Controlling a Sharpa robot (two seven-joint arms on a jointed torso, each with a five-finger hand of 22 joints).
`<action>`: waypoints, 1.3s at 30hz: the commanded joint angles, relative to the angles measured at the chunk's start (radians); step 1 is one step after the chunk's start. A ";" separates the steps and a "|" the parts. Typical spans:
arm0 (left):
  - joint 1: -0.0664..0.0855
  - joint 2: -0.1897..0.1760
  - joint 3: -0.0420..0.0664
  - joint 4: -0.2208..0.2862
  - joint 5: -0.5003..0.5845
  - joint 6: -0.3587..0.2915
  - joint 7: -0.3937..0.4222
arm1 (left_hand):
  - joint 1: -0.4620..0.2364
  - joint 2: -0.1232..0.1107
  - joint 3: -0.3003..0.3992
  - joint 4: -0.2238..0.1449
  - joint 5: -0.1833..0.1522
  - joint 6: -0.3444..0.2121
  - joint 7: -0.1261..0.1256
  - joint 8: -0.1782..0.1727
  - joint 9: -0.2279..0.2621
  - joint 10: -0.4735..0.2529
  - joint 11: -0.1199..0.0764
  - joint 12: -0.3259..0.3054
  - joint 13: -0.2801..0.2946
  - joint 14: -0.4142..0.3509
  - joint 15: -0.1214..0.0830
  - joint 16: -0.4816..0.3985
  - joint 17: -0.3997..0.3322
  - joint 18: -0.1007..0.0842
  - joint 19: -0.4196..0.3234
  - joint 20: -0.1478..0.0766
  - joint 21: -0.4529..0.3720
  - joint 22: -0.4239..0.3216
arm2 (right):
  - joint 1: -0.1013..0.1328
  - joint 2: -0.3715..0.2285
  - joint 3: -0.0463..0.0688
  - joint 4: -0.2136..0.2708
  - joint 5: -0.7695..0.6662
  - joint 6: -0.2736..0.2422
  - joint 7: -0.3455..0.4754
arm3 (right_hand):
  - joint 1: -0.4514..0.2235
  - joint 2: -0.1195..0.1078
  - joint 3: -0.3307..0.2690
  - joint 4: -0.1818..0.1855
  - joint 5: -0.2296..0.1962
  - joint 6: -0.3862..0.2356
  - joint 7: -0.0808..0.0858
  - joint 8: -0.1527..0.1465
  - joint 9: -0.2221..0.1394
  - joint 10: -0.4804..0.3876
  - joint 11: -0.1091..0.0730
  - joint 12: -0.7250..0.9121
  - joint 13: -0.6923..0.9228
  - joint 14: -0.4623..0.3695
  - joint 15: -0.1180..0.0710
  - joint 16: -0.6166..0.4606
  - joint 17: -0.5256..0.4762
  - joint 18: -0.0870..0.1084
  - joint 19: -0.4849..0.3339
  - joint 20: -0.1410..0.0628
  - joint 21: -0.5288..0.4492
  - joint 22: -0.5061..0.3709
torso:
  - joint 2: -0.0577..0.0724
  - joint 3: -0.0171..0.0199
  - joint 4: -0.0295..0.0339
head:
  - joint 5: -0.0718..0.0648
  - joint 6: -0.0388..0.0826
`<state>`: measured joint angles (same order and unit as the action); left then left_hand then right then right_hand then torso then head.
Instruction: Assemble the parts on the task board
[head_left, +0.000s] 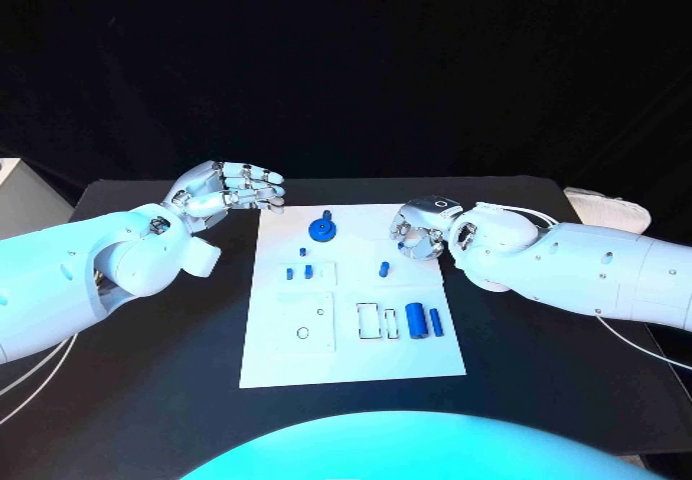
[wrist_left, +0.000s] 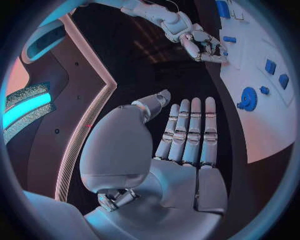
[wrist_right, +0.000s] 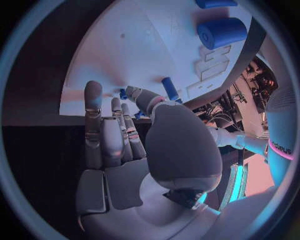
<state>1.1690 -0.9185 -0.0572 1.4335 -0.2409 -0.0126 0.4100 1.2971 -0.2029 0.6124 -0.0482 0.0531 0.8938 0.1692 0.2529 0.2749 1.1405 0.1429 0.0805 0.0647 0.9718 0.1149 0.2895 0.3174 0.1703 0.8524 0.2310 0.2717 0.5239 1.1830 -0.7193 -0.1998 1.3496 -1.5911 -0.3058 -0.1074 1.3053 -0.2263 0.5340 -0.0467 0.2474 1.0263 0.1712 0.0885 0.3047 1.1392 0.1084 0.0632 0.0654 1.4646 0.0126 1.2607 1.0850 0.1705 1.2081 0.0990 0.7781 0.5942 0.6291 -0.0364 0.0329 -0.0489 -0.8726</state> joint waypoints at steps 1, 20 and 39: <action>0.000 0.002 0.001 0.004 0.022 -0.008 0.026 | 0.007 0.000 -0.006 -0.002 0.003 0.002 0.010 -0.006 -0.002 0.005 0.002 -0.007 0.001 0.005 0.001 -0.007 -0.002 0.011 0.006 0.002 -0.006 -0.002 | -0.002 0.004 -0.001 -0.004 -0.020 0.022 -0.011 | -0.004 0.005 0.004 0.010 -0.006 0.014 -0.001 0.006 0.003 0.008 -0.004 0.004 0.001 0.039 0.003 0.011 0.010 0.002 0.014 0.000 0.012 0.015 | 0.000 -0.0001 0.0001 | 0.003 0.000; 0.000 0.000 0.001 0.003 0.024 -0.021 0.021 | 0.007 0.002 -0.007 -0.002 0.003 0.005 0.016 -0.007 -0.002 0.006 0.001 -0.010 0.002 0.014 0.000 -0.012 -0.001 0.011 0.013 0.002 -0.013 -0.009 | -0.010 0.012 -0.004 -0.006 -0.043 0.042 -0.038 | 0.015 0.028 0.065 0.014 -0.032 0.067 -0.023 0.040 0.030 0.087 -0.027 0.010 0.006 0.032 -0.016 0.058 0.035 -0.008 0.044 -0.011 0.068 0.089 | -0.001 0.0000 -0.0013 | 0.003 0.000; 0.000 0.001 0.001 0.000 0.025 -0.018 0.017 | 0.010 0.004 -0.006 -0.003 0.003 0.005 0.018 -0.008 -0.003 0.006 0.001 -0.011 0.002 0.016 0.000 -0.014 0.000 0.011 0.015 0.001 -0.016 -0.012 | -0.016 0.010 -0.004 0.006 -0.098 -0.051 -0.081 | 0.065 0.077 0.134 -0.035 -0.048 0.096 -0.033 0.072 0.061 0.147 -0.042 0.006 0.011 0.035 -0.033 0.093 0.061 -0.021 0.061 -0.028 0.165 0.204 | -0.001 -0.0002 -0.0012 | 0.002 0.000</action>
<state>1.1688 -0.9189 -0.0573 1.4325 -0.2243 -0.0333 0.4166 1.2972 -0.2029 0.6098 -0.0510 0.0531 0.8970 0.1802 0.2494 0.2736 1.1404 0.1429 0.0726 0.0657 0.9793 0.1145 0.2817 0.3177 0.1698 0.8597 0.2307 0.2622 0.5124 1.1692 -0.7072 -0.2024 1.3546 -1.6608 -0.3261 -0.1692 1.3559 -0.1682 0.6600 -0.0810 0.1954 1.1132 0.1375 0.1545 0.3645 1.2556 0.0886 0.0673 0.0744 1.4665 -0.0112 1.3479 1.1447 0.1660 1.2634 0.0713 0.9368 0.7947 0.6283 -0.0364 0.0318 -0.0464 -0.8726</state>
